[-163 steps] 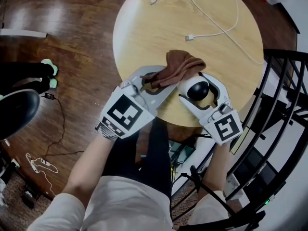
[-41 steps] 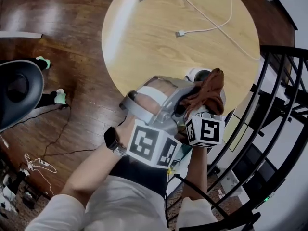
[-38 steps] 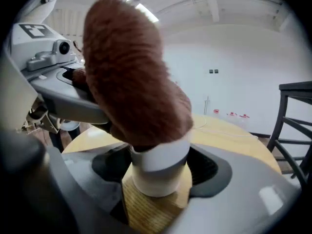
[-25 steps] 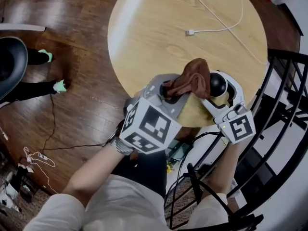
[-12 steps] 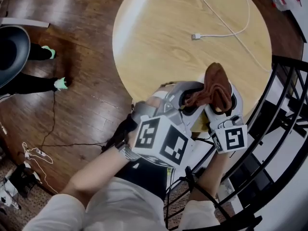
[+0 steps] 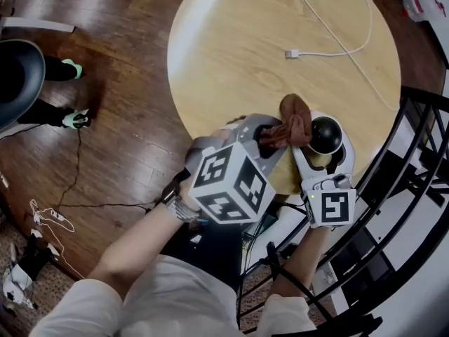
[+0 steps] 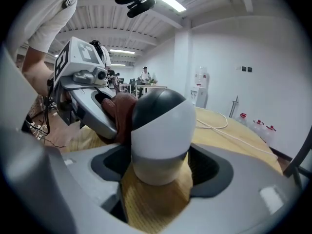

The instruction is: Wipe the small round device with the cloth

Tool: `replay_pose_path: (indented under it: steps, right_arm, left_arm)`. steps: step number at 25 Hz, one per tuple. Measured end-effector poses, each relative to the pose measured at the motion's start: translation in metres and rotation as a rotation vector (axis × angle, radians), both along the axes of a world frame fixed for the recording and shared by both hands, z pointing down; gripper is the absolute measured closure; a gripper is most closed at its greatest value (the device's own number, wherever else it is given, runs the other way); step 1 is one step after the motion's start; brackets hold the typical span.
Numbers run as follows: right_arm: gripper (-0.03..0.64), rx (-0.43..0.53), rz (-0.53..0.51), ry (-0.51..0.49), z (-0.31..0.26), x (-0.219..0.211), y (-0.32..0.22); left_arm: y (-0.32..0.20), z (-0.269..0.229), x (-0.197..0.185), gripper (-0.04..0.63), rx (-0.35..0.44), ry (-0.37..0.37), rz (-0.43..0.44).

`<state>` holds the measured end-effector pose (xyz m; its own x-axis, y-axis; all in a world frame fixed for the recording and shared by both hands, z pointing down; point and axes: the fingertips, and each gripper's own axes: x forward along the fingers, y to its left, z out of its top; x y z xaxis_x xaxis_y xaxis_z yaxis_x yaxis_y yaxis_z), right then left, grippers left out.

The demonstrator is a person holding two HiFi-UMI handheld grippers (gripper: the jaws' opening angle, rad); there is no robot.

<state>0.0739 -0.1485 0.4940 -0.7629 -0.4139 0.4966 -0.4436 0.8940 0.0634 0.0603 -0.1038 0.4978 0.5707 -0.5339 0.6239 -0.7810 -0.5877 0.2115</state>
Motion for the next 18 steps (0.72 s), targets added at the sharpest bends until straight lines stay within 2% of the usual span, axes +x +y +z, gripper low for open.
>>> replay_pose_path:
  steps: [2, 4, 6, 8, 10, 12, 15, 18]
  right_arm:
    - [0.258, 0.001, -0.001, -0.003, 0.000, 0.000, 0.001]
    - [0.258, 0.007, 0.002, 0.006, 0.001, 0.000, 0.001]
    - [0.258, 0.009, 0.010, 0.007, 0.000, 0.000, -0.001]
    - [0.258, 0.009, 0.020, 0.005, 0.000, -0.001, -0.002]
    - [0.258, 0.013, 0.021, 0.004, -0.001, 0.000, -0.002]
    - [0.259, 0.018, 0.021, 0.006, -0.002, 0.000, -0.001]
    - [0.259, 0.026, 0.018, 0.014, -0.001, -0.001, -0.001]
    - [0.259, 0.037, 0.017, 0.016, -0.001, -0.002, 0.000]
  left_arm:
    - [0.005, -0.020, 0.001, 0.523, 0.060, 0.044, 0.030]
    - [0.004, -0.047, 0.001, 0.525, 0.156, 0.071, 0.032]
    - [-0.004, -0.073, 0.000, 0.524, 0.241, 0.074, 0.009]
    - [-0.015, -0.085, -0.004, 0.525, 0.281, 0.071, -0.039]
    - [-0.025, -0.075, -0.011, 0.525, 0.266, 0.040, -0.090]
    - [-0.027, -0.049, -0.018, 0.525, 0.223, -0.026, -0.099]
    - [-0.017, -0.017, -0.024, 0.525, 0.147, -0.115, -0.051]
    - [-0.001, -0.013, -0.029, 0.525, 0.163, -0.187, -0.021]
